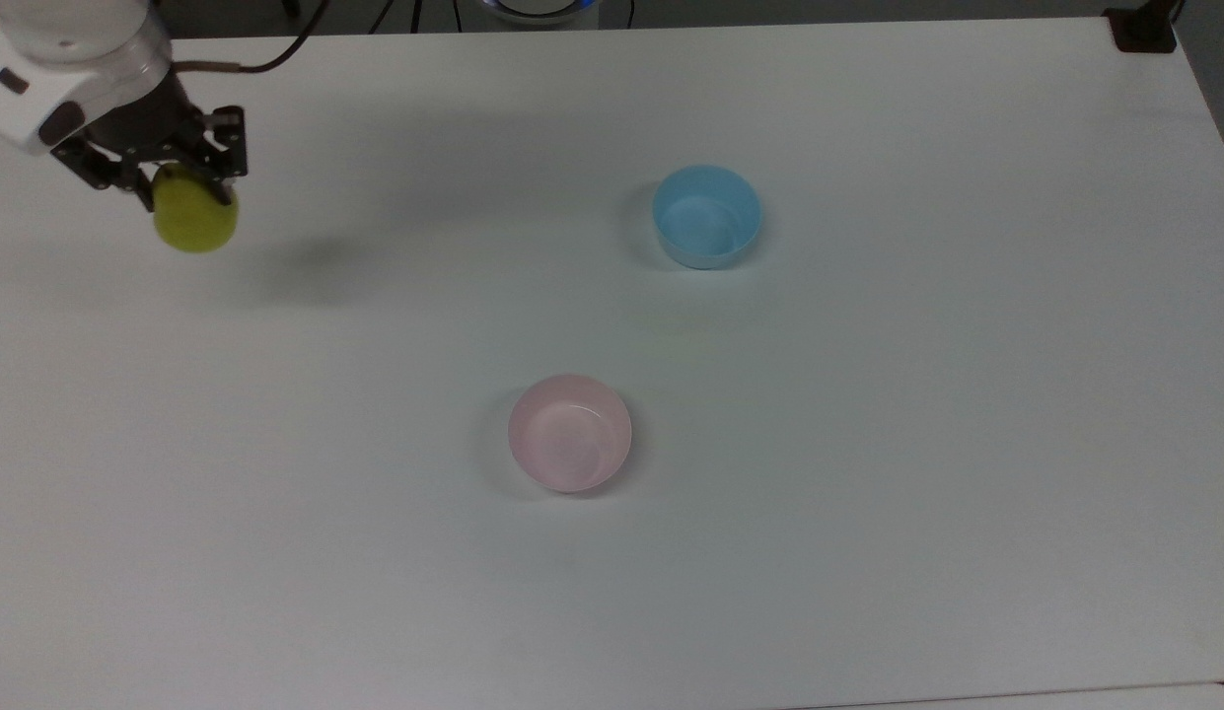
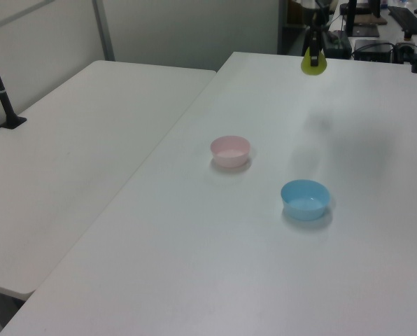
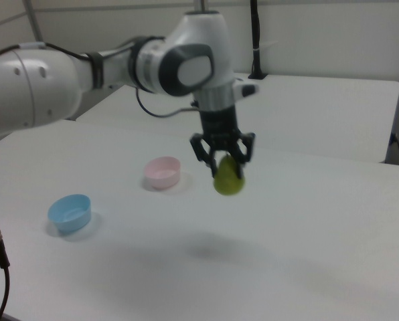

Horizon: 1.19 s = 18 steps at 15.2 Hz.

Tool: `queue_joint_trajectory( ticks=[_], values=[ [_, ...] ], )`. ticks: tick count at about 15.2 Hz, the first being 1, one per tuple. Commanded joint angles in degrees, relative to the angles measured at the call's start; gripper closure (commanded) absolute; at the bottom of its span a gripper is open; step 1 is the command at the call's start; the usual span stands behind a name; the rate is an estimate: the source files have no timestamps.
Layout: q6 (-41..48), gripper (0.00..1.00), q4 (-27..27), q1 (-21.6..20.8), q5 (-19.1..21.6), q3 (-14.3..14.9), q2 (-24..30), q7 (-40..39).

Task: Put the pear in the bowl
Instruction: 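Lift the grasped pear up off the table, then carry the pear over the pink bowl and lower it in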

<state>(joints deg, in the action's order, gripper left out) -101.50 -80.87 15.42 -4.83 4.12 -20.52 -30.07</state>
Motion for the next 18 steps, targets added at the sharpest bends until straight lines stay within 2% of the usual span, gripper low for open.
queue_joint_trajectory(
  ticks=[1, 4, 6, 11, 18],
  values=[
    [4.72, 1.0, 0.36, -3.03, 1.84, 0.45, 3.47, 2.64],
    [5.78, 1.0, 0.18, -4.96, 2.36, 0.45, 4.96, 4.66],
    [5.87, 1.0, 0.18, -7.06, 5.16, 0.89, 5.84, 8.52],
    [5.43, 1.0, 0.27, -11.37, 7.55, 0.98, 6.9, 15.29],
    [4.91, 1.0, 1.85, -16.03, 7.9, 0.54, 6.11, 19.44]
  ],
)
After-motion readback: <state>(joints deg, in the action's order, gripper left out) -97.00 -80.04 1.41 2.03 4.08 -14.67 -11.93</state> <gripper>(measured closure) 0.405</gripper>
